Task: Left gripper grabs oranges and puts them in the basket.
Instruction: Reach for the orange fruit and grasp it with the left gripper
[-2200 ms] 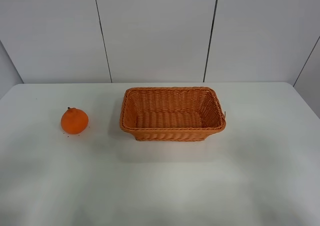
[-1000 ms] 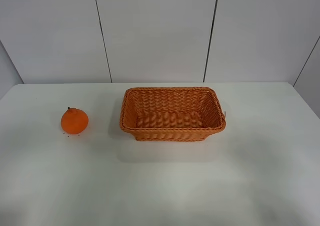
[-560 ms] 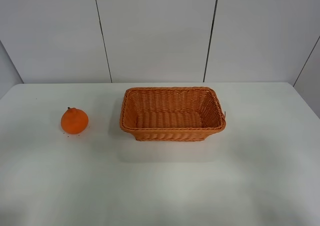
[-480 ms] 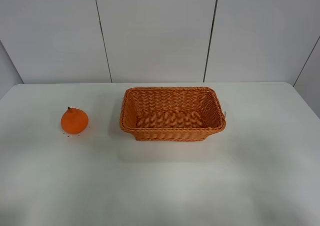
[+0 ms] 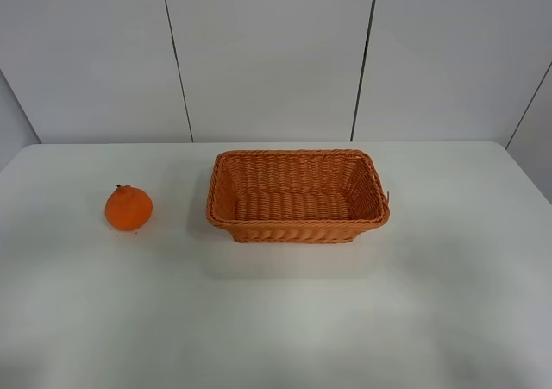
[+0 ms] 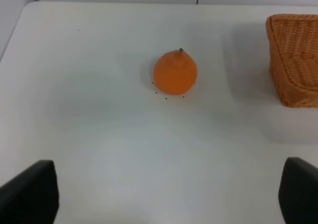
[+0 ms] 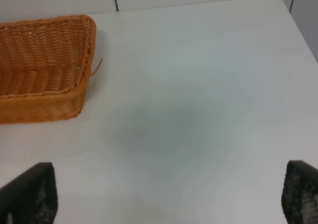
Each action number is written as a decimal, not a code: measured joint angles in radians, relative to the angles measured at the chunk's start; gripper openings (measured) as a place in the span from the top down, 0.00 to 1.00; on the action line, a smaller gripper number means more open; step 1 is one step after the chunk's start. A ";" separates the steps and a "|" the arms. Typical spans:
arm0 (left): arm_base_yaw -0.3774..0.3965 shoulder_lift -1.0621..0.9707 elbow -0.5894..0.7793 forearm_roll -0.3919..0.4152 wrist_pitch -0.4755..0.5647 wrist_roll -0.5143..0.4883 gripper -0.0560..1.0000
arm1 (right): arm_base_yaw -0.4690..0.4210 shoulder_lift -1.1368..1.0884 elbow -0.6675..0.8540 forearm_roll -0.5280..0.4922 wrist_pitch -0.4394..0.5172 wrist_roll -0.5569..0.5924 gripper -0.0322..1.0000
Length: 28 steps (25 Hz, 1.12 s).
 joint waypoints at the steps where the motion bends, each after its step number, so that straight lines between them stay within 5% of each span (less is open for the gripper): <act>1: 0.000 -0.015 0.000 0.000 0.000 0.000 0.02 | 0.000 0.000 0.000 0.000 0.000 0.000 0.30; 10: 0.000 -0.177 0.017 0.000 0.000 0.012 0.03 | 0.000 0.000 0.000 0.000 0.000 0.000 0.30; 20: 0.000 -0.186 0.359 0.009 -0.075 0.015 0.03 | 0.000 0.000 0.000 -0.001 0.000 0.000 0.30; 28: 0.000 -0.186 0.388 -0.008 -0.117 -0.060 0.04 | 0.000 0.000 0.000 -0.001 0.000 0.000 0.30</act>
